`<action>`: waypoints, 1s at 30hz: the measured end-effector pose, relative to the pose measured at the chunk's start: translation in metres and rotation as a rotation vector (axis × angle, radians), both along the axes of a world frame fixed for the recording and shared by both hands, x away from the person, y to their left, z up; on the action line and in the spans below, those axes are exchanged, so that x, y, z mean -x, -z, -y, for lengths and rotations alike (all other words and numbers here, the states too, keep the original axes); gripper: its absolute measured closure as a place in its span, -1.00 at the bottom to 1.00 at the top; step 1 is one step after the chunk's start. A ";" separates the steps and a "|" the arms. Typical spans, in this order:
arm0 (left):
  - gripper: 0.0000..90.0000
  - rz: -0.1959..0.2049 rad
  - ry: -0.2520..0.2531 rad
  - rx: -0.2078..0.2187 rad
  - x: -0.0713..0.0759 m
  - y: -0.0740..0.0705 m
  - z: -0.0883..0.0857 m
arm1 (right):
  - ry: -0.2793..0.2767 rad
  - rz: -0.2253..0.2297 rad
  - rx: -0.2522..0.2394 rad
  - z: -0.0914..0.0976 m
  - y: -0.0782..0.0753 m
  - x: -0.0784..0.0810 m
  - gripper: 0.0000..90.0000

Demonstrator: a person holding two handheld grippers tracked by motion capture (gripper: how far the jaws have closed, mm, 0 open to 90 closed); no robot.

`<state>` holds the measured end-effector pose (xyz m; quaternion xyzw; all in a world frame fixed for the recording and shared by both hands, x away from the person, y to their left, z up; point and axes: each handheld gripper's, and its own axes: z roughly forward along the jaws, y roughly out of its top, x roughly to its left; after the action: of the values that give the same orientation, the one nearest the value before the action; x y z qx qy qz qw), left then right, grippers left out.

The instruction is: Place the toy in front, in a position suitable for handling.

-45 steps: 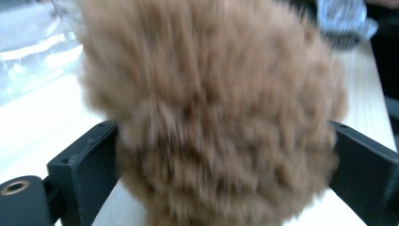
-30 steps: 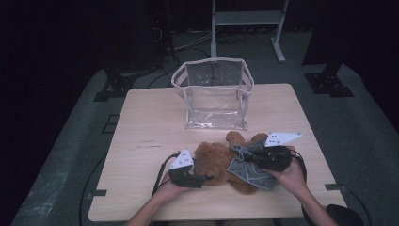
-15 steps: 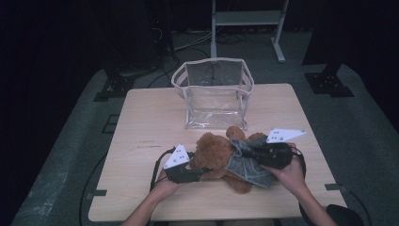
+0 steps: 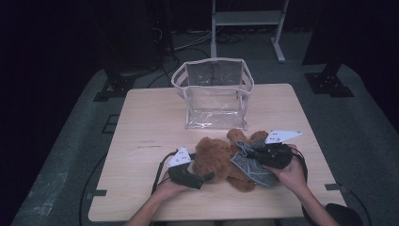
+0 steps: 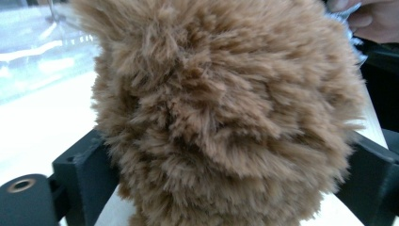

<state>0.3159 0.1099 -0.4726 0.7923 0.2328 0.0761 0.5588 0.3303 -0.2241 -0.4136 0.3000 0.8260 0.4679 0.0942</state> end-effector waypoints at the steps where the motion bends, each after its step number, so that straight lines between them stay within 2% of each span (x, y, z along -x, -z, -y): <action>1: -0.89 -0.006 -0.002 0.004 0.000 0.001 0.001 | -0.003 0.000 -0.004 0.000 0.001 -0.001 0.79; 3: -0.92 -0.023 -0.007 0.012 -0.001 0.002 0.001 | -0.003 -0.006 -0.008 0.001 0.001 0.000 0.79; 5: -0.94 -0.074 -0.002 0.018 -0.004 0.005 0.003 | 0.001 -0.007 -0.014 0.003 0.002 0.000 0.79; 7: -0.95 -0.125 0.012 0.001 -0.008 0.008 0.005 | 0.005 -0.009 -0.014 0.004 0.002 0.000 0.79; 8: -0.95 -0.137 0.011 0.005 -0.008 0.008 0.006 | 0.007 -0.011 -0.015 0.005 0.002 0.000 0.79; 11: -0.92 -0.141 0.018 0.010 -0.009 0.008 0.008 | 0.008 -0.018 -0.024 0.006 0.003 -0.001 0.79; 13: -0.60 -0.115 0.002 0.029 -0.007 0.005 0.006 | 0.007 -0.024 -0.036 0.006 0.003 -0.001 0.79; 15: -0.26 -0.060 -0.019 0.033 -0.004 -0.003 0.005 | -0.004 -0.034 -0.066 0.006 0.003 0.000 0.79; 16: -0.16 -0.032 -0.022 0.033 -0.003 -0.009 0.005 | -0.004 -0.036 -0.076 0.006 0.002 0.001 0.79; 17: -0.10 -0.032 -0.022 0.033 -0.003 -0.009 0.005 | -0.004 -0.036 -0.076 0.006 0.002 0.001 0.79; 18: -0.06 0.012 -0.031 0.023 0.000 -0.020 0.008 | -0.011 -0.037 -0.111 0.006 -0.001 0.002 0.79; 21: 0.02 0.077 -0.042 0.033 0.005 -0.038 0.010 | -0.016 -0.028 -0.150 0.006 -0.008 0.006 0.79; 23: 0.05 0.120 -0.044 0.040 0.007 -0.055 0.008 | -0.025 -0.023 -0.207 0.004 -0.013 0.008 0.79; 24: 0.05 0.144 -0.047 0.035 0.008 -0.064 0.006 | -0.028 -0.013 -0.226 0.003 -0.016 0.010 0.79; 26: 0.05 0.193 -0.047 0.034 0.010 -0.084 0.001 | -0.043 0.001 -0.292 0.001 -0.023 0.011 0.80; 30: 0.05 0.301 -0.032 0.009 0.019 -0.128 -0.007 | -0.079 0.027 -0.373 -0.011 -0.039 0.016 0.79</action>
<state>0.2973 0.1168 -0.3445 0.7657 0.1591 0.2018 0.5897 0.3148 -0.2134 -0.3746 0.2735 0.7345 0.6203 0.0295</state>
